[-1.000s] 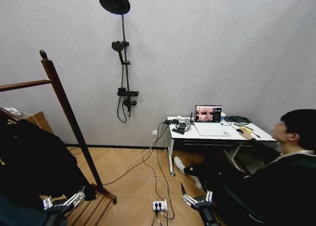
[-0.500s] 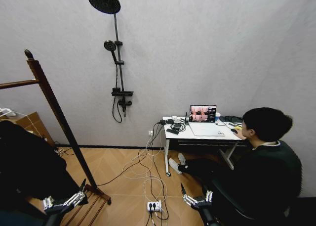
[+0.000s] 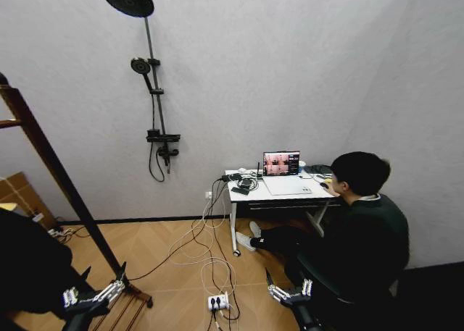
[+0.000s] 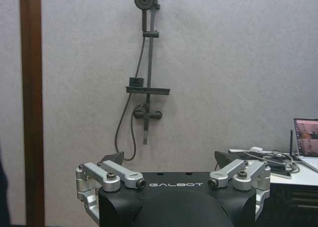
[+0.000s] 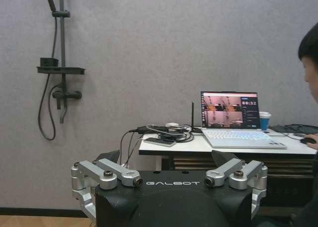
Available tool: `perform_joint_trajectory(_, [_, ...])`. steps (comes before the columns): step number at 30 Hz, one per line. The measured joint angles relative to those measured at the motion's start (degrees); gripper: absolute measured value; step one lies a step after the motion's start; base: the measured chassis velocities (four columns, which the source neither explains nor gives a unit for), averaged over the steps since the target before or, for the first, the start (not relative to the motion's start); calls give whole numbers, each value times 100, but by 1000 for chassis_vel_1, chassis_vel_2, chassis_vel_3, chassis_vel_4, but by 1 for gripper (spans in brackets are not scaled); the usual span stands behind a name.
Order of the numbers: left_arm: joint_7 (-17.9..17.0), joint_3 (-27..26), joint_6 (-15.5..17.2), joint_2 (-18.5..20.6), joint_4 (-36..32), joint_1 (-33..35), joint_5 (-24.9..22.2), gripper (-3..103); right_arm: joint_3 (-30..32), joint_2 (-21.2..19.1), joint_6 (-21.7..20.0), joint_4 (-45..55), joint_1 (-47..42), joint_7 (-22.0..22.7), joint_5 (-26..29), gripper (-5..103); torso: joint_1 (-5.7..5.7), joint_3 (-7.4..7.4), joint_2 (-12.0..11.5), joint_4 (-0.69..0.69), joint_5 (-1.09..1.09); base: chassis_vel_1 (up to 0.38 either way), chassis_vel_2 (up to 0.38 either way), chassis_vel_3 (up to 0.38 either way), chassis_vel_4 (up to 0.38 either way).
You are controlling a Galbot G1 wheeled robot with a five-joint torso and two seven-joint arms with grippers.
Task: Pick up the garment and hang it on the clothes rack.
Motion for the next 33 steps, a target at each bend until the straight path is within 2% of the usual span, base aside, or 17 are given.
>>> perform_joint_trajectory(16, [1, 0, 0, 0, 0, 0, 0, 100, 0, 0, 0, 0, 0, 0, 0, 100, 2, 0, -1, 2, -1, -7, -18, -19, -16])
perform_joint_trajectory(33, [0, 0, 0, 0, 0, 0, 0, 100, 0, 0, 0, 0, -1, 0, 0, 100, -3, 0, 1, 2, 0, 131, -129, -137, 128])
